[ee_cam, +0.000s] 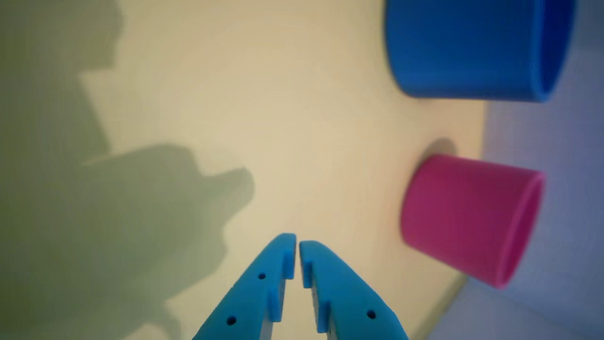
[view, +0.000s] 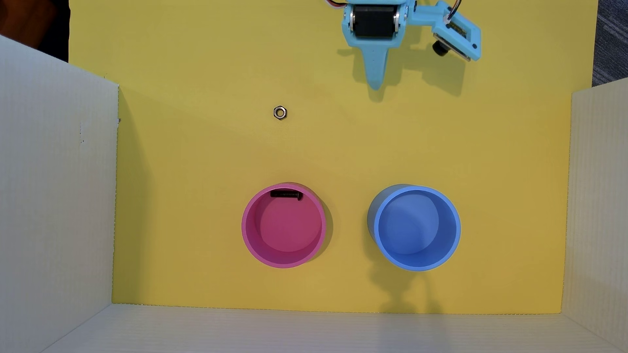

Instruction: Pick up the bolt and place it in the pink box

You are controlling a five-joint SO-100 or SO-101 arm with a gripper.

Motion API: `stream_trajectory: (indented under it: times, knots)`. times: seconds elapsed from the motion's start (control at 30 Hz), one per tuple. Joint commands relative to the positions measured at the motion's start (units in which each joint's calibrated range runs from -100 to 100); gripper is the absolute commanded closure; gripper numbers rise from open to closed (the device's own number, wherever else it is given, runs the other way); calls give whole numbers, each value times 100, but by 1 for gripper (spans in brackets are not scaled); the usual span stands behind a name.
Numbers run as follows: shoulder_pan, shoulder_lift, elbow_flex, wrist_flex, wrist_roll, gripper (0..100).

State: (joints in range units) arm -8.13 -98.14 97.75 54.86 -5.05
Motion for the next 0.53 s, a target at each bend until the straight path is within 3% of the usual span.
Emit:
stream_trajectory:
  times: [0.0, 0.5]
  knots:
    - [-41, -52, -173, 550, -28, 99]
    - [-26, -52, -209, 704, -23, 98]
